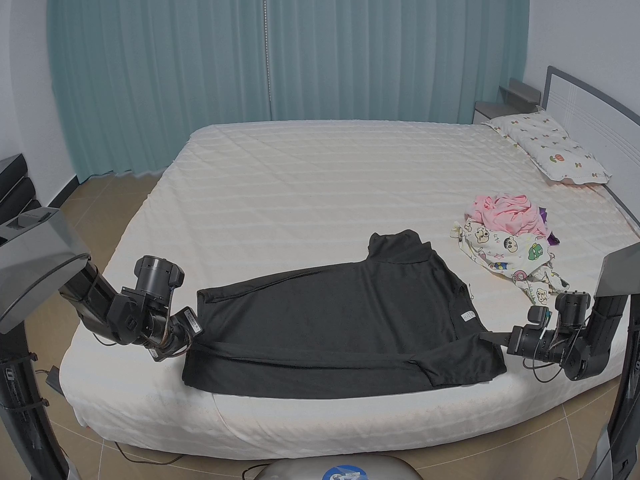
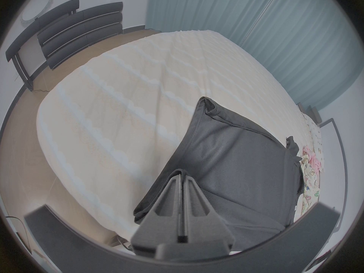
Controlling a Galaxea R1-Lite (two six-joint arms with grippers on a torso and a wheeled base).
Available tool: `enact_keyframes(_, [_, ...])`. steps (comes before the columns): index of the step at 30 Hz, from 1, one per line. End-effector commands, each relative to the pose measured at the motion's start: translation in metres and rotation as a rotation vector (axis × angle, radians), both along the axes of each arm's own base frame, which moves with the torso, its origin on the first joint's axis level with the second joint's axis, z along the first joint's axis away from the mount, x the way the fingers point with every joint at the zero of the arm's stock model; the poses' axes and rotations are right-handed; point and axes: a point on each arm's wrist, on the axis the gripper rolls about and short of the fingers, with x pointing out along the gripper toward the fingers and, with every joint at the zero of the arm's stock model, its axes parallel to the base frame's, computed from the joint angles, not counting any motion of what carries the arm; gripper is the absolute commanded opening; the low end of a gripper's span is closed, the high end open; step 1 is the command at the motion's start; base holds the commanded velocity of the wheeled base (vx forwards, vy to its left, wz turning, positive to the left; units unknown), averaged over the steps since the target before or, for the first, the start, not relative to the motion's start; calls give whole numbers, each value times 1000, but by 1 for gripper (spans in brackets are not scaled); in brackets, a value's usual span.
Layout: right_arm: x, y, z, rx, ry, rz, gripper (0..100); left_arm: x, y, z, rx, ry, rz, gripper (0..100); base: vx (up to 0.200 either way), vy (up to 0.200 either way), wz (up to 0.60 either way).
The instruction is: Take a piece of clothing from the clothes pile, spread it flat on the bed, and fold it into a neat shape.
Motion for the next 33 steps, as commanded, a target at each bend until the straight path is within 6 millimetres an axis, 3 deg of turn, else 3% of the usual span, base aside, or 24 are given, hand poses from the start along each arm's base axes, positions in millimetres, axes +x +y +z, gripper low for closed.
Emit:
enact_keyframes(1, [-1,2,-13,32,29,-17,100,12,1,-18,-16,26,28,0,0,0,0])
enact_keyframes(2, [-1,2,-15,43,30,-25,100,16,0,-22,-23,26,38,0,0,0,0])
enact_keyframes(3, [-2,2,-15,50,25,-30,100,18,0,-23,-33,25,51,100,0,0,0])
enact_keyframes(11, [-8,-5,-3,92,-8,-84,100,21,6,-16,-88,11,89,100,0,0,0])
enact_keyframes(13, [-11,-10,5,100,-17,-110,100,17,13,0,-110,-23,99,100,0,0,0])
enact_keyframes(17, [-16,-21,21,122,-32,-179,100,-7,25,30,-196,-55,70,100,0,0,0])
enact_keyframes(21, [-18,-23,33,121,-36,-301,100,-33,28,43,-274,-51,20,100,0,0,0])
enact_keyframes(27, [-28,-20,37,130,11,-467,100,-39,30,33,-354,4,50,100,0,0,0])
enact_keyframes(33, [-43,-13,27,114,93,-491,100,-36,38,19,-410,53,44,100,200,0,0])
